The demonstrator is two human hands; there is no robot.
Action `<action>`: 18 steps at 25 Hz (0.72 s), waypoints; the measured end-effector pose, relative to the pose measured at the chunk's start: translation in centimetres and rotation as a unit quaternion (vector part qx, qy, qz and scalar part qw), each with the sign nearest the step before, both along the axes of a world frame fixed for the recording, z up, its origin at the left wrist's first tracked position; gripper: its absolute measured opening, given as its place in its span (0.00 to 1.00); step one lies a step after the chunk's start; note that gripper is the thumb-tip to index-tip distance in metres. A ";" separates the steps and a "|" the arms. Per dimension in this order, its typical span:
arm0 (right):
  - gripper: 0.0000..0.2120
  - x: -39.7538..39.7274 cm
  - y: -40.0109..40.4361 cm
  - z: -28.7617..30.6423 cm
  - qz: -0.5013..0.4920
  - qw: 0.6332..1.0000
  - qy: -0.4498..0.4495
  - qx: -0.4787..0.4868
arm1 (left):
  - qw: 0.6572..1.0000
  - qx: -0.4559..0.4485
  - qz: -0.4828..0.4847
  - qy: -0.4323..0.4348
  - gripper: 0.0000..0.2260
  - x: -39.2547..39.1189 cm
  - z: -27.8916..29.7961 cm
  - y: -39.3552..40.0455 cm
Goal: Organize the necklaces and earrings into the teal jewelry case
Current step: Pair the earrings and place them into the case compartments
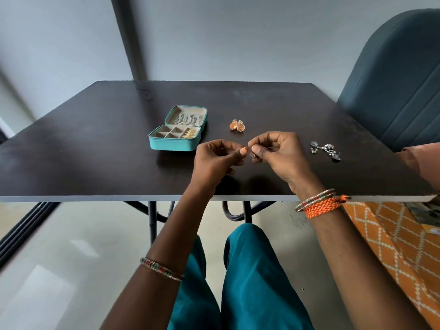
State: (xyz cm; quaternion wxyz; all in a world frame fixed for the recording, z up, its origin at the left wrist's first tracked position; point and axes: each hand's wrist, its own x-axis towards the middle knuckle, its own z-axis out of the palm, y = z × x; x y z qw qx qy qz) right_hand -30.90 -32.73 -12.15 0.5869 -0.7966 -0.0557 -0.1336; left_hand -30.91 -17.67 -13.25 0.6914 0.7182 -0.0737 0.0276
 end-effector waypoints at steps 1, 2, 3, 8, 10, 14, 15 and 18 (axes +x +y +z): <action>0.13 0.4 0.3 -0.2 -0.004 1.000 -0.003 -0.013 | 0.998 0.051 0.033 -0.020 0.03 0.1 -0.2 0.4; 0.13 0.9 0.8 -0.5 -0.009 1.000 -0.007 -0.027 | 0.993 0.095 0.063 -0.037 0.04 0.3 -0.4 0.6; 0.13 1.3 1.2 -0.9 -0.015 0.999 -0.010 -0.043 | 0.987 0.125 0.089 -0.045 0.04 0.5 -0.6 0.8; 0.10 1.9 3.4 -2.5 -0.041 0.993 -0.038 -0.104 | 0.962 0.192 0.191 -0.038 0.07 1.0 -1.4 1.0; 0.09 2.0 3.7 -2.7 -0.047 0.991 -0.049 -0.115 | 0.959 0.192 0.206 -0.028 0.06 1.0 -1.5 0.9; 0.07 2.0 3.7 -2.6 -0.053 0.987 -0.060 -0.142 | 0.950 0.212 0.228 -0.016 0.05 0.9 -1.3 0.6; 0.07 1.9 3.8 -2.6 -0.053 0.986 -0.063 -0.148 | 0.948 0.217 0.232 -0.012 0.05 0.9 -1.3 0.5; 0.06 2.0 4.0 -2.6 -0.045 0.986 -0.061 -0.150 | 0.941 0.239 0.240 -0.004 0.05 1.0 -1.2 0.5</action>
